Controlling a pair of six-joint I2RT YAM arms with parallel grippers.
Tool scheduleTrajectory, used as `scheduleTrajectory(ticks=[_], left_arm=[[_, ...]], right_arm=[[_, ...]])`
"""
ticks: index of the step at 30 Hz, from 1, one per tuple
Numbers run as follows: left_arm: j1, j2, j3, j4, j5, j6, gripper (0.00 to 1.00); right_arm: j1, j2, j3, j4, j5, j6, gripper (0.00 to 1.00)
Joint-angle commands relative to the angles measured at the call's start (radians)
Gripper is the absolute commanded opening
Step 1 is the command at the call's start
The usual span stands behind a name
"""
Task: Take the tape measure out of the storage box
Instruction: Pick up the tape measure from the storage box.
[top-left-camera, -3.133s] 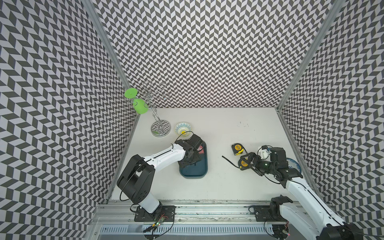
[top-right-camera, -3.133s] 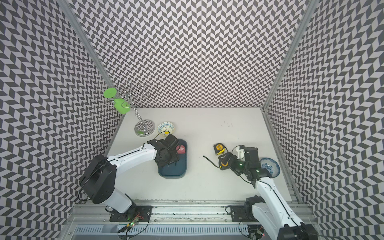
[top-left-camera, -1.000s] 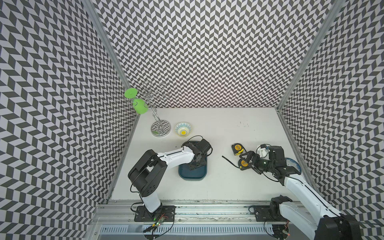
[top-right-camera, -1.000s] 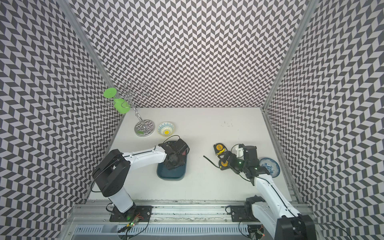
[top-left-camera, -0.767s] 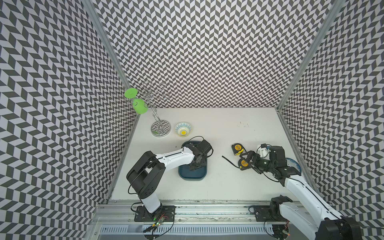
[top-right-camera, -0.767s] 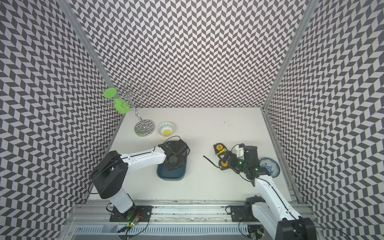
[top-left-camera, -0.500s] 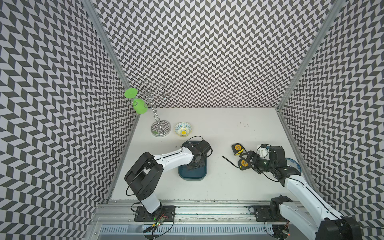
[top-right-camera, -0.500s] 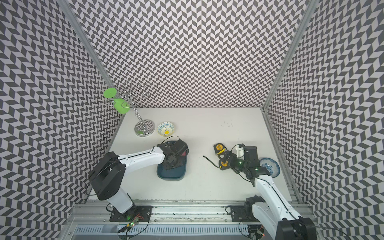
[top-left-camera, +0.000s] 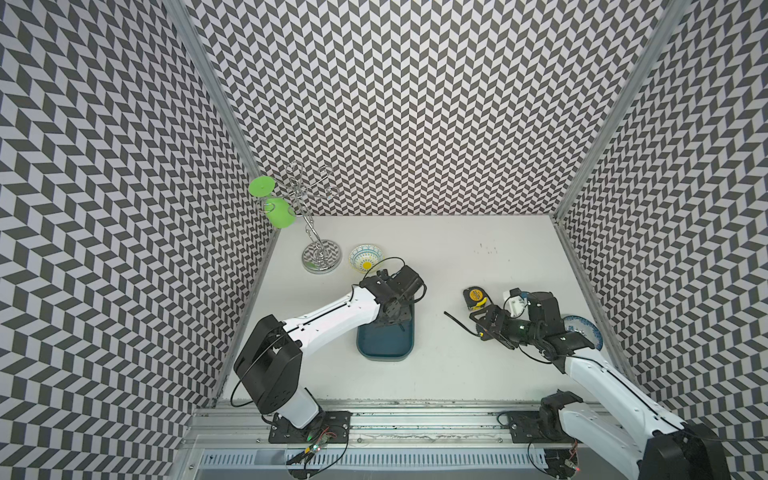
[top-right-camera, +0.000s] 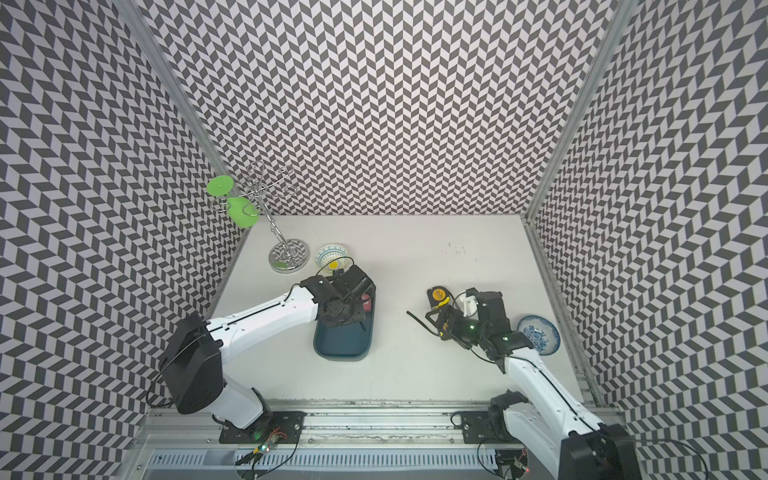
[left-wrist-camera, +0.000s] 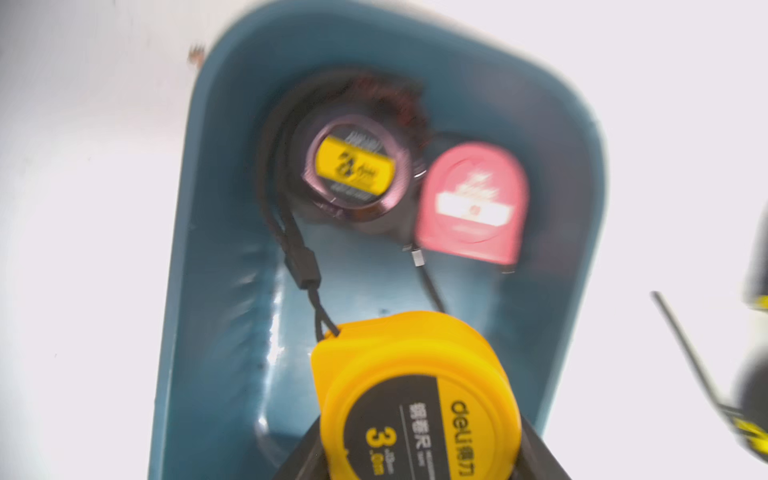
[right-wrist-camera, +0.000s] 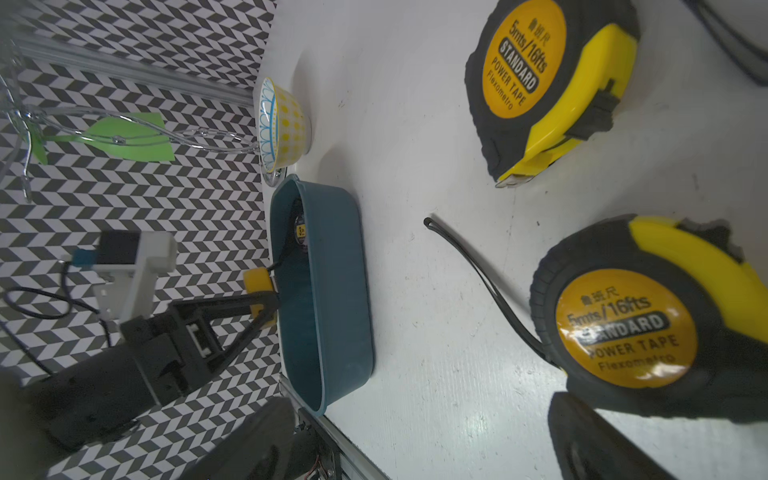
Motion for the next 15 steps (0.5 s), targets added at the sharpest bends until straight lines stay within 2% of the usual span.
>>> scheduleTrajectory(ticks=[1, 12, 13, 14, 15], left_arm=[[-0.004, -0.033, 0.061, -0.047, 0.038, -0.011, 0.22], [-0.005, -0.042, 0.154, 0.008, 0.161, -0.104, 0.21], [-0.004, -0.043, 0.157, 0.026, 0.176, -0.119, 0.20], [-0.003, -0.043, 0.161, 0.039, 0.188, -0.131, 0.20], [-0.004, -0.044, 0.164, 0.054, 0.203, -0.145, 0.20]], right_arm=[[0.061, 0.004, 0.032, 0.087, 0.042, 0.027, 1.00], [0.298, -0.045, 0.032, 0.271, 0.067, 0.055, 1.00], [0.317, -0.049, 0.032, 0.288, 0.115, 0.085, 1.00], [0.335, -0.053, 0.031, 0.303, 0.250, 0.109, 1.00], [0.358, -0.058, 0.029, 0.316, 0.281, 0.112, 0.99]])
